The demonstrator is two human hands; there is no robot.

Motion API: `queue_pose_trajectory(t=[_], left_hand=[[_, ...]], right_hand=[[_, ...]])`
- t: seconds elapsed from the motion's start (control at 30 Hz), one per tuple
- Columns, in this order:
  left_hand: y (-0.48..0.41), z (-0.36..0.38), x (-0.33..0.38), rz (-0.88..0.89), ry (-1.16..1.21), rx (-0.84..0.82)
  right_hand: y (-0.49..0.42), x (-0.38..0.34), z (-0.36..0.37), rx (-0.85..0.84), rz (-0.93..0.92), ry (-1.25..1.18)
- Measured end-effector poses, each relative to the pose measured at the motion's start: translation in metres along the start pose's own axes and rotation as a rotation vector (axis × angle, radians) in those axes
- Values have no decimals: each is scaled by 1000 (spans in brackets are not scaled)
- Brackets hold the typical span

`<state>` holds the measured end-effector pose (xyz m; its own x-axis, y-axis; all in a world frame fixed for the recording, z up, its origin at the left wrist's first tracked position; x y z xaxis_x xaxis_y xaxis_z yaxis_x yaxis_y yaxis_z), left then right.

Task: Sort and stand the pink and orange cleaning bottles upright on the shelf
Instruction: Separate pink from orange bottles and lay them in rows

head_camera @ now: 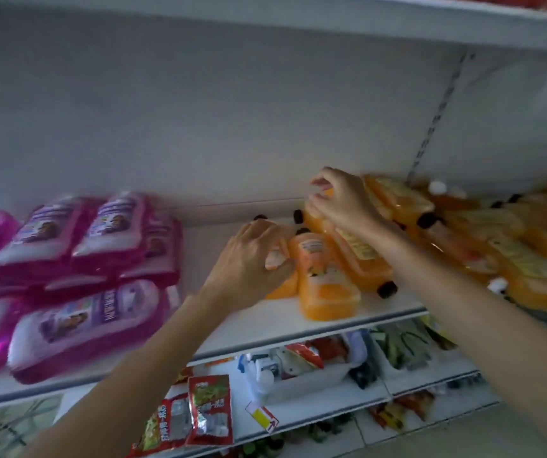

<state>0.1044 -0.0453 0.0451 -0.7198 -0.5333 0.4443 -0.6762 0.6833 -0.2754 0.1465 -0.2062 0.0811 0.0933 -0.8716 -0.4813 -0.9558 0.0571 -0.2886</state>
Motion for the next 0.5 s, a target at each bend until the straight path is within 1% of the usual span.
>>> queue_pose_trajectory(t=[0.1,0.17,0.27,0.33,0.4,0.5], left_hand=[[-36,33,26,-2,20,-34],[-57,54,44,-34,54,-70],[-86,85,62,-96,42,-98],[-95,97,61,-152,23,-111],[-105,112,60,-191,-38,-125],[-113,118,62,-215,-141,-97]], right_hand=[[15,55,-34,-16,36,65],[22,84,-48,-90,24,118],[31,114,-47,-275,-77,167],[37,118,-34,-354,-171,275],[40,122,-28,-336,-261,412],[39,124,-18,-253,-333,601]])
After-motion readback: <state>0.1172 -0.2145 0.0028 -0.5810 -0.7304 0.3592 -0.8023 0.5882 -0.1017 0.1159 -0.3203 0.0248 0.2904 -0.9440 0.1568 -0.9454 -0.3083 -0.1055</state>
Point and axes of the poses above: each hand's wrist, its own y-axis away from the middle knuckle, its own z-axis out of the palm, x = y × z, the point moved 9 cm from there along -y, towards the middle knuckle, and after that the axes turned 10 degrees about -x, right-handed, at the moved point
